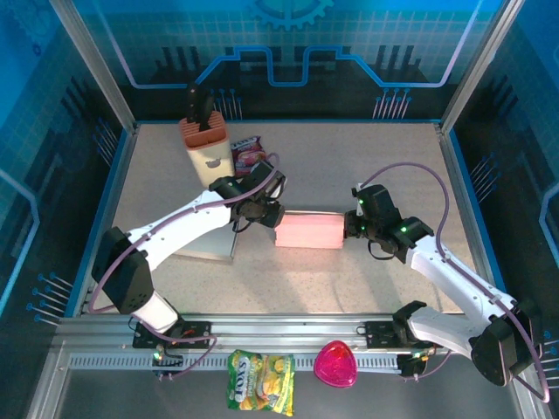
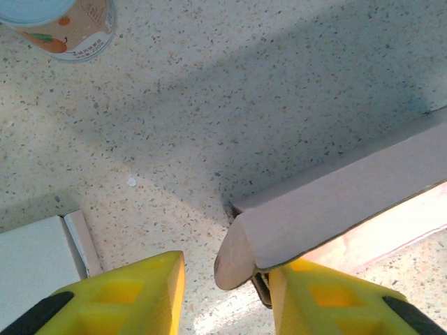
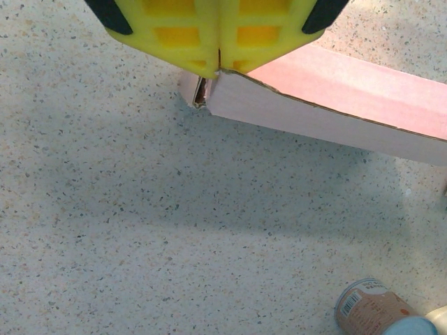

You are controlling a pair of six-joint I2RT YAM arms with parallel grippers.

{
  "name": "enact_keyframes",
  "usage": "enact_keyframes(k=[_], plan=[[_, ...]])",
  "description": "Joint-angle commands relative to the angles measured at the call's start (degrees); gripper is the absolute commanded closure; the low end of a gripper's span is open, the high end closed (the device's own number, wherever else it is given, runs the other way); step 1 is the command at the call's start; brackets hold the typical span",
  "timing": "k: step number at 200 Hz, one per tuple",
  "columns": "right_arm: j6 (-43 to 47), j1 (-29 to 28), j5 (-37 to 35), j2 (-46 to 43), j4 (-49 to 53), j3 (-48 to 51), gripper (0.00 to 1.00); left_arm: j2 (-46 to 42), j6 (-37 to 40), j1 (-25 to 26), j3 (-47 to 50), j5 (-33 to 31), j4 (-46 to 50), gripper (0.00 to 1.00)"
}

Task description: Fold the paper box

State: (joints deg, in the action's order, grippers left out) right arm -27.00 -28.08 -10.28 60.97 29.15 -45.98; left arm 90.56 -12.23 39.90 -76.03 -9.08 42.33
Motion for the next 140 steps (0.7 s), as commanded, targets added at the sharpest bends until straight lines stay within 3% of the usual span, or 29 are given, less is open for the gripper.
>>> enact_keyframes(k=[1,72,140], plan=[[-0.2,-0.7,1.0,0.4,4.3,-0.2,1.0,-3.3,-1.8,-0.4,-0.1,2.4,-1.7,0.63],[-0.3,-0.7,1.0,0.4,4.1,0.2,1.0,-1.0,-2.2,-0.7,1.0,4.5,-2.6,0.63],[-0.3,-0.7,1.3,0.4,3.9,0.2,1.0,2.6,-1.7,-0.7,3.0,0.5,-2.5,0.67]])
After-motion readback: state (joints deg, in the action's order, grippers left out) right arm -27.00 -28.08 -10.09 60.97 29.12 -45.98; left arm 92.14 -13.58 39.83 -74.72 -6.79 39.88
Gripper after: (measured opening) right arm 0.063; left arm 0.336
